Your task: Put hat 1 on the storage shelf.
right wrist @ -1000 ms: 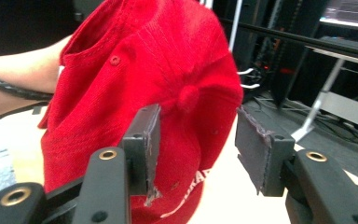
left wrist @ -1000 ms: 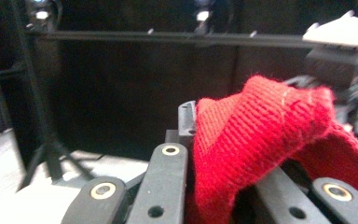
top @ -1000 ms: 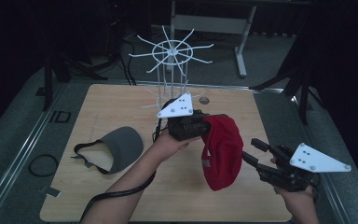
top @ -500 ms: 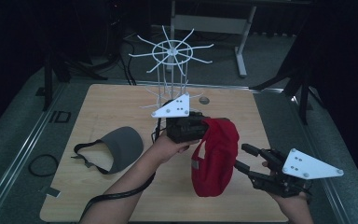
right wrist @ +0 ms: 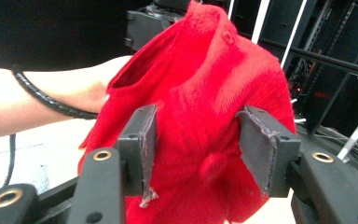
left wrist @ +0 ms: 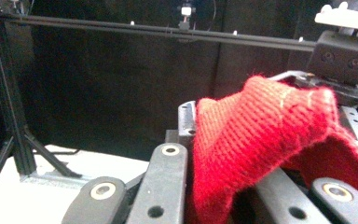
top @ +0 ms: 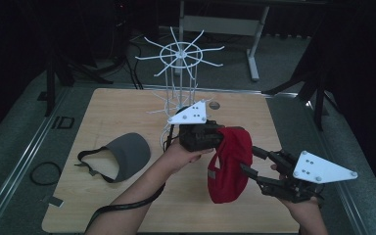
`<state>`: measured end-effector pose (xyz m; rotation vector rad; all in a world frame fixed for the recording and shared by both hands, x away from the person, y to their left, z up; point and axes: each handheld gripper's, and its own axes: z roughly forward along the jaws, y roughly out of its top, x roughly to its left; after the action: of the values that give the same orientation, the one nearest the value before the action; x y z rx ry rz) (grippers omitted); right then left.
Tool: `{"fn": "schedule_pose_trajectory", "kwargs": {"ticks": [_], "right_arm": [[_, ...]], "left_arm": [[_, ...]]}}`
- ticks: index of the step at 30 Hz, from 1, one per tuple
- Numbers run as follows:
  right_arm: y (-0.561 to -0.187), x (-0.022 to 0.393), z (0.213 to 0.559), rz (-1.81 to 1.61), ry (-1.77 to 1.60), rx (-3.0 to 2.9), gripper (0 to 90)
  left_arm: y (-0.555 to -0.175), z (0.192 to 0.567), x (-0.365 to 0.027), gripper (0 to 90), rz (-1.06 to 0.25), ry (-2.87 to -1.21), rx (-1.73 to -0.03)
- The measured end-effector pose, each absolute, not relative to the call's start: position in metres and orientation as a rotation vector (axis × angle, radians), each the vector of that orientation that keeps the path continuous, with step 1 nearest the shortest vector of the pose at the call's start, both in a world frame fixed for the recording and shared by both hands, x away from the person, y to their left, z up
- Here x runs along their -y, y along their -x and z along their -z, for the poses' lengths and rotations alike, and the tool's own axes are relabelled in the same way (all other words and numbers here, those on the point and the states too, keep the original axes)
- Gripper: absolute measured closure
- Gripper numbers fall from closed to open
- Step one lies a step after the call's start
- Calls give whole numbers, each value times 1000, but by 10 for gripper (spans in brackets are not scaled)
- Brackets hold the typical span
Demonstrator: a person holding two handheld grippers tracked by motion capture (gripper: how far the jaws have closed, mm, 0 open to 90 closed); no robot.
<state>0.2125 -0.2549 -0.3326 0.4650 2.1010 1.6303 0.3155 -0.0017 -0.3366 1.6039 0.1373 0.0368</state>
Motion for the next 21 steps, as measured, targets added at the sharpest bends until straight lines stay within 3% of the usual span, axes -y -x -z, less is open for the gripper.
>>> {"fn": "schedule_pose_trajectory", "kwargs": {"ticks": [4, 7, 16, 21], "right_arm": [[-213, 253, 330, -1584, -471, -2091, 735], [-211, 254, 328, -1537, -497, -2069, 854], [-206, 261, 319, -1569, -530, -1994, 876], [-204, 264, 315, -1573, -541, -1970, 877]], "left_arm": [[-316, 335, 4, 880, -27, -1604, -140], [-316, 336, 5, 879, -31, -1610, -136], [-315, 334, 0, 857, -44, -1619, -126], [-312, 334, -5, 604, -95, -1639, -140]]}}
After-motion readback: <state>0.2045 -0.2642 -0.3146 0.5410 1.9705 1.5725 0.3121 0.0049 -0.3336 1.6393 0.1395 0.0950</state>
